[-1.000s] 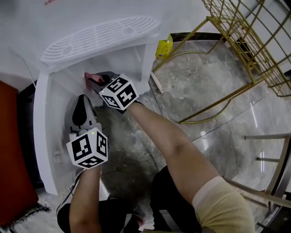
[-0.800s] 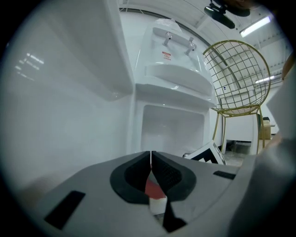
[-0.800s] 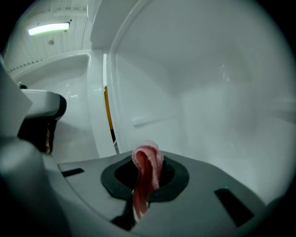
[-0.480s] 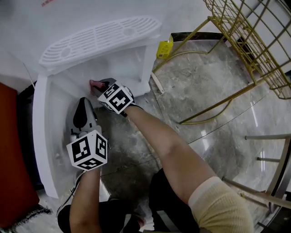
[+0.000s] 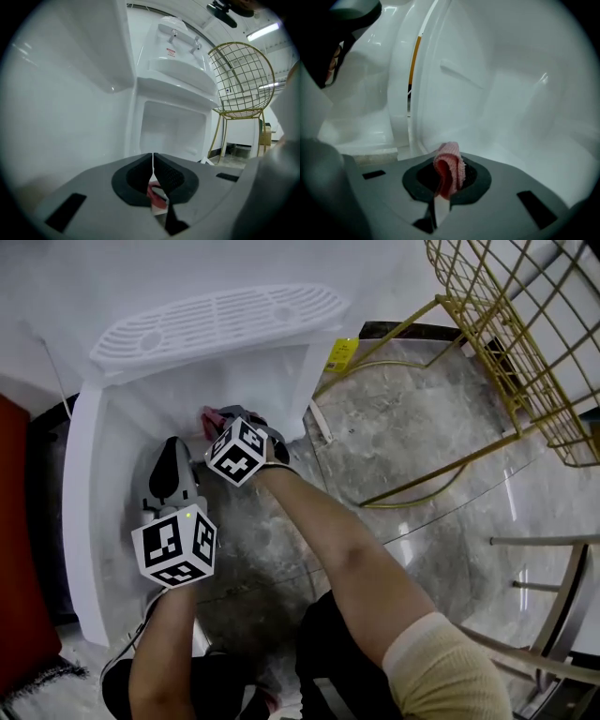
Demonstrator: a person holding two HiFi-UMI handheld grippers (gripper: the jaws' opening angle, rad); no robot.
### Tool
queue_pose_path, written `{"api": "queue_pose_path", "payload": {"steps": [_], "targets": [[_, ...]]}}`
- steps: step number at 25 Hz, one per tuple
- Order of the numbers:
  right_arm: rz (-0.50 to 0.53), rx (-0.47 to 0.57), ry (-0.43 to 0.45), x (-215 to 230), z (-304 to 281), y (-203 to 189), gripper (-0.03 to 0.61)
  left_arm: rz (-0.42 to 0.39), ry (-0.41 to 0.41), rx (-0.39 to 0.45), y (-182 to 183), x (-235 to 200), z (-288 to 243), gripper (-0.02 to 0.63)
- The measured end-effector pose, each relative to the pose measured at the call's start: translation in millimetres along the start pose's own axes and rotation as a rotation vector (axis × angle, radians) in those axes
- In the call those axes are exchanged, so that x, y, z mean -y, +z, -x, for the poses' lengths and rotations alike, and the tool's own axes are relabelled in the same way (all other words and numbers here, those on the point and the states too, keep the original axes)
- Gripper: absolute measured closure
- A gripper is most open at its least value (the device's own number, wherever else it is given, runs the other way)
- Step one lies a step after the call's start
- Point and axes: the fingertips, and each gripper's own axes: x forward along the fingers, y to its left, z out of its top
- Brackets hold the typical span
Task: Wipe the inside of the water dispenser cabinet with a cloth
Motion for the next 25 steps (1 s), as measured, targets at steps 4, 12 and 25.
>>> {"api": "queue_pose_path", "payload": {"steps": [4, 12, 25], "targets": [[-0.016, -0.032, -0.063, 20.4, 8.6, -14.3, 0.549, 0.002, -0.019, -0.017, -5.0, 6.6, -4.2, 0.597], [-0.053, -0.093, -0.154, 46.8, 27.2, -42.5, 0.551, 0.007, -0.049, -0.078, -28.8, 25.8, -14.9, 0.597], [-0.003, -0.275, -0.332, 76.4, 54.7, -78.9, 0.550, -0.031, -0.041, -0.112, -53.4, 25.4, -37.6, 0.597]]}}
